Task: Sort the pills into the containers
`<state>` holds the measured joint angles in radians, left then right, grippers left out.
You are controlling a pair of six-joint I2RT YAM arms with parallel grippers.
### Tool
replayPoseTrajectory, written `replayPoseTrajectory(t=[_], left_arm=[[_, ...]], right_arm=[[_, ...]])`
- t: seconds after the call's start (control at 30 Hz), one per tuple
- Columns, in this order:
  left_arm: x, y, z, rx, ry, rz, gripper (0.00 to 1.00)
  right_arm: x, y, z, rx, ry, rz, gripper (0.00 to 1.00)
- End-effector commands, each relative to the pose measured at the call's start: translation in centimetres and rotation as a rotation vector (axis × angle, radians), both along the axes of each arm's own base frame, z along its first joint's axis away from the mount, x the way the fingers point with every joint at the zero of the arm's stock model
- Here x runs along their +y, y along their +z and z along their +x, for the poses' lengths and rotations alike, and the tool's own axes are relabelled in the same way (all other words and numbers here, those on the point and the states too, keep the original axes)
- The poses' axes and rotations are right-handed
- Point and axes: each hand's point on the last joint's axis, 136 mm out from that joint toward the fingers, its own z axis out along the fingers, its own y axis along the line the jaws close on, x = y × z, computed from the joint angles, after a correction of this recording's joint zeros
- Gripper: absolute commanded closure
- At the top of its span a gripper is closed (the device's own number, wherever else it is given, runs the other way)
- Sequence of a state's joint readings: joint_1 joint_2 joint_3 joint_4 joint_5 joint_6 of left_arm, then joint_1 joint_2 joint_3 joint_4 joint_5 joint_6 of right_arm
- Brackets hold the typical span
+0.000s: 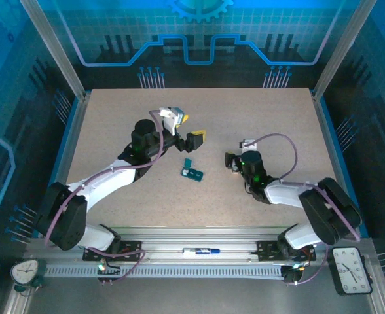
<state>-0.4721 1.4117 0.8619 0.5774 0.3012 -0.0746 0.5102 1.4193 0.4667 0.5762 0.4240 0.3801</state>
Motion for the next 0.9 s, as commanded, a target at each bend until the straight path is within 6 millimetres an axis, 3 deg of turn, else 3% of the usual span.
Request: replayPoseTrajectory(t=[0.0, 0.17, 0.33, 0.4, 0.6, 0.87], left_arm=[[0.8, 2.4, 0.5, -0.043, 0.045, -0.009, 0.01], [1.1, 2.6, 0.9, -0.049, 0.077, -0.036, 0.01], [1.8, 2.2, 2.0, -0.030, 0.142, -0.046, 0.01], [2.3, 2.1, 2.4, -0.017, 0.171, -0.052, 0.01], [4.1, 1.4, 3.4, 0.080, 0.252, -0.065, 0.01], [7.4, 0.3, 3.8, 0.120, 0.379, -0.052, 0.01]], right_arm=[[0.6, 6.0, 0.7, -0.084, 0.039, 0.044, 0.25], [1.5, 11.1, 0.4, -0.030, 0.161, 0.112, 0.23], [4.0, 14.0, -0.5, 0.057, 0.338, 0.155, 0.22], [5.0, 14.3, -1.0, 0.092, 0.392, 0.162, 0.23], [9.1, 12.5, -3.0, 0.177, 0.543, 0.112, 0.22], [14.5, 6.4, -5.9, 0.325, 0.683, -0.001, 0.21]])
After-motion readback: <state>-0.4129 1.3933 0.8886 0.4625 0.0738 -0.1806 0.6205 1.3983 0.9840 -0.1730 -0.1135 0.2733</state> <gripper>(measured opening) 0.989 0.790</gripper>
